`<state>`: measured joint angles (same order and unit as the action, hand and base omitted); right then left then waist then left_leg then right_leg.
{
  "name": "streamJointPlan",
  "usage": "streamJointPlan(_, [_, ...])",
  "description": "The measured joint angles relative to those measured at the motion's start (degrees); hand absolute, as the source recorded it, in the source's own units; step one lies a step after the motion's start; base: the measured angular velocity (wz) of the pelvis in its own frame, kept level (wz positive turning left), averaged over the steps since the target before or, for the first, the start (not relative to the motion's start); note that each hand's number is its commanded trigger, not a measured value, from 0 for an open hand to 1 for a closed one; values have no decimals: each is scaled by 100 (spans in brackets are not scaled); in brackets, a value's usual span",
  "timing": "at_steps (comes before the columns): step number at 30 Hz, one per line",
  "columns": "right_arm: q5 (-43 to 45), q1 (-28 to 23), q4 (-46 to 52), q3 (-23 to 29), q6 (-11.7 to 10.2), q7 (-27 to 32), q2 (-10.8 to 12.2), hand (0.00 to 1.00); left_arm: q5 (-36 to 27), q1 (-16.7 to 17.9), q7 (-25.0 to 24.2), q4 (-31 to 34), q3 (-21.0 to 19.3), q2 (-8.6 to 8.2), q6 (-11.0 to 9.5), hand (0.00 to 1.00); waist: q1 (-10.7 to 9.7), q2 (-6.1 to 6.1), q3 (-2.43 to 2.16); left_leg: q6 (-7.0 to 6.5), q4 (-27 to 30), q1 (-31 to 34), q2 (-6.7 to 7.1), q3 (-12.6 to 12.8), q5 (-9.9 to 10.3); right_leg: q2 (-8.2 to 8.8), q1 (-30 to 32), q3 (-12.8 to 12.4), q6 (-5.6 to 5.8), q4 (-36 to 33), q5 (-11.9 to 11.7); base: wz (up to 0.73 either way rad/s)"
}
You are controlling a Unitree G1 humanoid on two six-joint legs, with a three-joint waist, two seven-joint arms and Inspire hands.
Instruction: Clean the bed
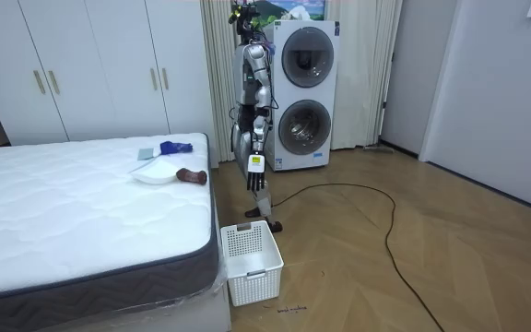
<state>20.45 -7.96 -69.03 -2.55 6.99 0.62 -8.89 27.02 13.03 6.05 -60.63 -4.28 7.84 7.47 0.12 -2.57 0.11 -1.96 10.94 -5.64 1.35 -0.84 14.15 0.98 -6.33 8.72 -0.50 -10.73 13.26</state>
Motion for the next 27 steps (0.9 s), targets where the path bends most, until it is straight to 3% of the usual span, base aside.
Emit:
streamJointPlan(20, [1,-14,-17,6,7,69,19,0,-66,48,2,-19,-8,-11,-30,0,-2,26,-13,0,-18,-2,-5,41,0,-1,19,-31,0,-3,0,0])
streamJointPlan(27, [-117,-15,-15,0,-4,209,35,0,-533,36,291,-66,-22,-25,-57,0,8,59,-13,0,-7,-6,-7,39,0,-1,34,-34,0,-8,0,0])
